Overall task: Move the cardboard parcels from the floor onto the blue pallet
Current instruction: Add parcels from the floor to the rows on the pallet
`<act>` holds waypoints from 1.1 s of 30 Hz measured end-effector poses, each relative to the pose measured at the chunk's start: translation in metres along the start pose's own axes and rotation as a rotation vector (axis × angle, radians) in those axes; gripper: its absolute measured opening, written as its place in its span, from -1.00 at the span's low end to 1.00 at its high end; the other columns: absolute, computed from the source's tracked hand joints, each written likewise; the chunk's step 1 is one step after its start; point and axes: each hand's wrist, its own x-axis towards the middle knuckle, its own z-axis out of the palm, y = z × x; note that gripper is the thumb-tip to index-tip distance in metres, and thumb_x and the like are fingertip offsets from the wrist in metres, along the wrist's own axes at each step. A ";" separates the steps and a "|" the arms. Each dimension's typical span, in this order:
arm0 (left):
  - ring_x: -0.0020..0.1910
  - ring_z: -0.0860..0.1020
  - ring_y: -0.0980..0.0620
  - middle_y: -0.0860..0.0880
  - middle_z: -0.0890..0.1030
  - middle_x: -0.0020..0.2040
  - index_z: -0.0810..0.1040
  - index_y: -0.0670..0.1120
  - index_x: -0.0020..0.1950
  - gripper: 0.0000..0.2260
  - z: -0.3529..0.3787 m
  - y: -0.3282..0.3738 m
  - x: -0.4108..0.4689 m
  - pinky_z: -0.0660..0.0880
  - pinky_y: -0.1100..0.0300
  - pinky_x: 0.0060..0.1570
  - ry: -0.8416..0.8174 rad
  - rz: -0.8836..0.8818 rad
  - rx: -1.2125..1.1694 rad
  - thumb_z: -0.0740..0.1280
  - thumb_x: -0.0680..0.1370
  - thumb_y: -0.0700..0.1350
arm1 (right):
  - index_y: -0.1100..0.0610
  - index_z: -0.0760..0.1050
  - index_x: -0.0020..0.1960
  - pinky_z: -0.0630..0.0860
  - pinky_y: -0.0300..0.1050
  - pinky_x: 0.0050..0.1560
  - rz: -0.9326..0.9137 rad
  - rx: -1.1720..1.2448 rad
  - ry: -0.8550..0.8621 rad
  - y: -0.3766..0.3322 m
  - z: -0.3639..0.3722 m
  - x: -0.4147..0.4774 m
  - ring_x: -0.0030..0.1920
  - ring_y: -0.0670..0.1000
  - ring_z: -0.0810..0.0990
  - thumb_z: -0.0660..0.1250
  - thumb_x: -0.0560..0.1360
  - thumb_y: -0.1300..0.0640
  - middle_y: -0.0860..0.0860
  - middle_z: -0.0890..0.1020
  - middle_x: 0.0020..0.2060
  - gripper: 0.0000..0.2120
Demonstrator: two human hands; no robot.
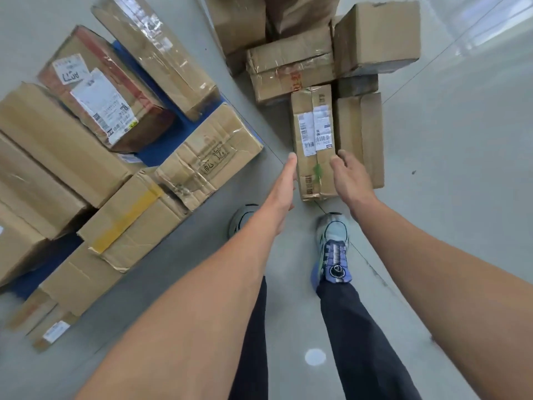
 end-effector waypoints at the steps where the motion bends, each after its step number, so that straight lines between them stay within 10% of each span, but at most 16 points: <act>1: 0.46 0.38 0.07 0.16 0.47 0.41 0.35 0.17 0.57 -0.44 0.005 0.000 0.013 0.29 -0.10 0.41 0.007 0.009 -0.010 0.01 0.65 0.39 | 0.01 0.34 0.58 0.30 -0.07 0.36 -0.001 -0.001 -0.010 0.003 0.000 0.012 0.48 0.09 0.40 0.11 0.68 -0.07 0.04 0.45 0.51 -0.51; 5: -0.01 0.56 0.39 0.45 0.57 -0.14 0.53 0.37 0.19 -0.65 0.015 -0.002 0.056 0.38 0.10 0.19 0.049 0.033 -0.052 -0.02 0.68 0.35 | -0.02 0.44 0.48 0.40 0.11 0.45 -0.016 0.016 -0.020 0.012 0.010 0.046 0.38 0.08 0.49 0.08 0.68 -0.03 0.00 0.56 0.39 -0.59; 8: -0.23 0.60 0.48 0.40 0.67 -0.19 0.61 0.34 0.04 -0.56 0.022 -0.003 0.074 0.39 0.23 -0.10 0.045 0.046 -0.091 -0.06 0.68 0.35 | -0.03 0.48 0.42 0.43 0.11 0.40 -0.083 0.003 -0.001 0.015 0.017 0.053 0.31 0.03 0.54 0.09 0.68 0.00 -0.06 0.61 0.31 -0.63; 15: 0.43 0.42 0.02 0.16 0.59 0.29 0.61 0.19 0.29 -0.53 0.020 -0.002 0.054 0.27 -0.16 0.42 0.123 -0.004 -0.202 0.00 0.67 0.32 | -0.01 0.35 0.58 0.29 0.07 0.55 -0.030 0.123 0.010 0.002 -0.003 0.038 0.51 -0.01 0.39 0.15 0.67 -0.05 -0.07 0.46 0.50 -0.51; 21: 0.24 0.48 -0.04 0.15 0.53 0.25 0.58 0.15 0.27 -0.76 0.020 0.009 -0.011 0.44 0.01 0.19 0.121 0.067 -0.291 0.19 0.69 -0.06 | 0.00 0.62 0.15 0.53 0.22 0.30 -0.133 0.190 0.003 -0.034 -0.039 -0.024 0.14 -0.07 0.61 0.15 0.59 -0.06 -0.10 0.70 0.06 -0.68; 24: 0.08 0.56 0.03 0.07 0.57 0.30 0.54 0.07 0.33 -0.71 0.028 0.022 -0.044 0.47 0.17 -0.12 0.123 0.168 -0.327 0.20 0.69 -0.22 | -0.03 0.62 0.24 0.47 0.22 0.39 -0.158 0.181 -0.001 -0.055 -0.058 -0.056 0.31 0.04 0.57 0.13 0.59 -0.12 -0.03 0.65 0.24 -0.61; 30: 0.47 0.40 -0.10 0.04 0.42 0.52 0.52 0.14 0.37 -0.67 0.028 0.046 -0.102 0.34 -0.12 0.29 0.111 0.254 -0.351 0.30 0.65 -0.17 | -0.22 0.63 0.12 0.48 0.06 0.33 -0.321 0.099 0.012 -0.096 -0.092 -0.113 0.19 -0.20 0.51 0.11 0.60 -0.16 -0.16 0.58 0.13 -0.68; 33: 0.51 0.32 -0.02 0.07 0.28 0.60 0.41 0.25 0.47 -0.58 0.018 0.054 -0.133 0.27 -0.16 0.37 0.059 0.303 -0.373 0.37 0.65 -0.05 | -0.02 0.64 0.09 0.53 0.15 0.25 -0.447 -0.008 -0.015 -0.124 -0.100 -0.135 0.17 0.00 0.58 0.07 0.63 -0.08 -0.03 0.66 0.08 -0.63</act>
